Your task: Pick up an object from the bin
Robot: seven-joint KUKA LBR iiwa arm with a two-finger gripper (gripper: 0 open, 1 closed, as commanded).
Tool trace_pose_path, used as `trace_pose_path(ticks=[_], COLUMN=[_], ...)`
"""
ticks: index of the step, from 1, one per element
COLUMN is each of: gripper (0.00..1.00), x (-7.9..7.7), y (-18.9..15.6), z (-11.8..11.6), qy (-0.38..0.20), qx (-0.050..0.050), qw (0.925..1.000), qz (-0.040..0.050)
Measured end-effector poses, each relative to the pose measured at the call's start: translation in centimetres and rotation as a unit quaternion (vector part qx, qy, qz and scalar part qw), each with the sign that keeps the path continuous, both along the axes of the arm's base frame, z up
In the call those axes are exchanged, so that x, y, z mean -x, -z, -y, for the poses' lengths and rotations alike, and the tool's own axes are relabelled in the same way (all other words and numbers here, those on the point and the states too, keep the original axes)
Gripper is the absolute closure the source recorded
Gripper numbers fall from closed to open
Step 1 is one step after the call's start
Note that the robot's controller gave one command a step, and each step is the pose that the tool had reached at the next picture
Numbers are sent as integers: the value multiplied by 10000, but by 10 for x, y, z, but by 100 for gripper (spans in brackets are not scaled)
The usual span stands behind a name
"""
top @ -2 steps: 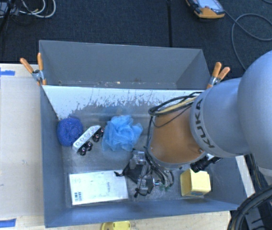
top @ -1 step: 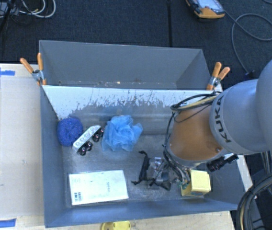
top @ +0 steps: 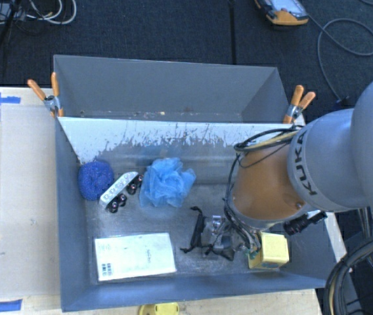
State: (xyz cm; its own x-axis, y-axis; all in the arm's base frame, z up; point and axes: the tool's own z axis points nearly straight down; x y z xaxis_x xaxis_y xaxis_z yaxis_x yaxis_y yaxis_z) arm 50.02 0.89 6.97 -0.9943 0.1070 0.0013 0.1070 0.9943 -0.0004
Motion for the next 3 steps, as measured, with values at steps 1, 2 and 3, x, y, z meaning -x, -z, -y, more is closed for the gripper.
trace_pose_path(ticks=[1, 2, 3], gripper=[100, 100, 100], x=[-27, -19, -47], y=[-65, -57, -78], z=[10, 33, 22], qy=[58, -47, -65], qx=[-5, 0, -4], qw=[10000, 10000, 10000], qz=[-21, 41, -50])
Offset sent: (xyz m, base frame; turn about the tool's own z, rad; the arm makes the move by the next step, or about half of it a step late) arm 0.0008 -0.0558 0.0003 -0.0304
